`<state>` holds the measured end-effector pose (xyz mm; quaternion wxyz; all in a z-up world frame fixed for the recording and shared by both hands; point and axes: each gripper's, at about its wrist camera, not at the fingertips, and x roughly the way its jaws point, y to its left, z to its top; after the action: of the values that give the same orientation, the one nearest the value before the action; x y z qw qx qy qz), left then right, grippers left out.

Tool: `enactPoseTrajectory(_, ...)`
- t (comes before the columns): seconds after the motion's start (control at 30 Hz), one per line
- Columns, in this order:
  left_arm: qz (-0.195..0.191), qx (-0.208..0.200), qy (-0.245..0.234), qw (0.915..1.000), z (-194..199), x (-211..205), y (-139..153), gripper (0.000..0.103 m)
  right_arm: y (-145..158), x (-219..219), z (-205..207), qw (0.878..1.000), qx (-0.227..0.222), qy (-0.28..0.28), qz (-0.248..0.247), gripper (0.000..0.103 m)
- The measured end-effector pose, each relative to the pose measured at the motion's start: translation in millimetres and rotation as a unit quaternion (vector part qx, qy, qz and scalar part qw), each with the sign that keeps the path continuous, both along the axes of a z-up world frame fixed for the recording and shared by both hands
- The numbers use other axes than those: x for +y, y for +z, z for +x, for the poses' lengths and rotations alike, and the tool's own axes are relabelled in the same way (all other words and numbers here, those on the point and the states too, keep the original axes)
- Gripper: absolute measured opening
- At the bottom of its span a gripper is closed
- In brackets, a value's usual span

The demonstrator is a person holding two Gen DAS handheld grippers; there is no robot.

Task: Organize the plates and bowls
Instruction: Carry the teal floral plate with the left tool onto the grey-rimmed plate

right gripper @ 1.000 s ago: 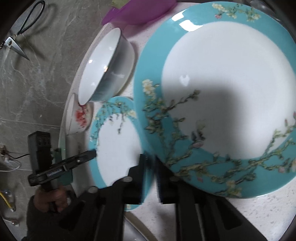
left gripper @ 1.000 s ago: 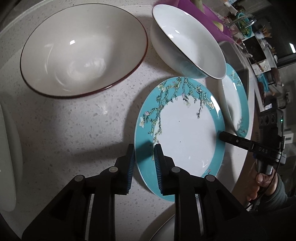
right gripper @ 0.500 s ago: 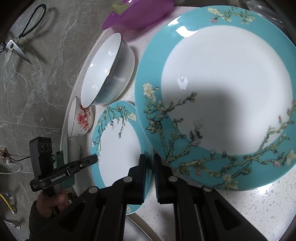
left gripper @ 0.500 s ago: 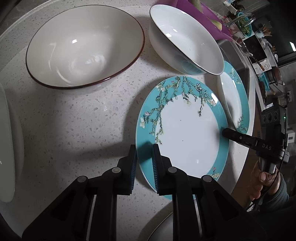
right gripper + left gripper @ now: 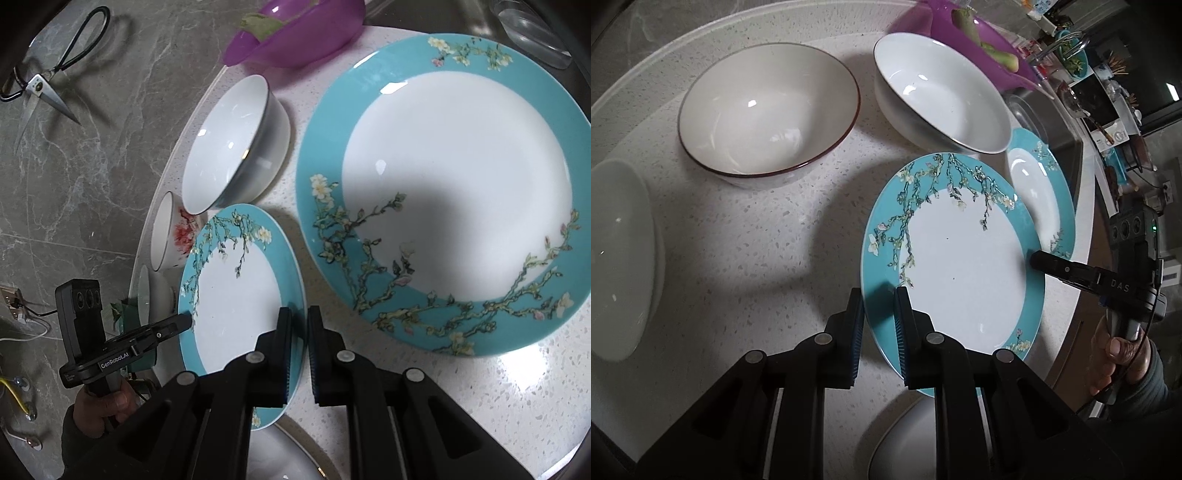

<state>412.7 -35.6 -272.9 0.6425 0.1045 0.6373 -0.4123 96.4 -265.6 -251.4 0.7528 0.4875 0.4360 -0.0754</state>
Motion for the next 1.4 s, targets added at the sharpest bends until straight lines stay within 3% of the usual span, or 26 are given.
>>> enactPoseTrajectory(0.5, -0.01, -0.016, 0.02, 0.9996, -61, 58, 40, 0.014, 23, 29, -26, 0.999, -0.013, 0.03, -0.004, 0.011)
enactPoseTrajectory(0.93, 0.005, 0.005, 0.038, 0.9992, -136, 124, 25, 0.015, 19, 77, -69, 0.998, 0.012, 0.064, -0.003, 0.011)
enactPoseTrajectory(1.4, 0.017, 0.001, 0.036, 0.9992, -164, 148, 9, 0.015, -2, 101, -87, 0.996, 0.039, 0.077, -0.005, 0.012)
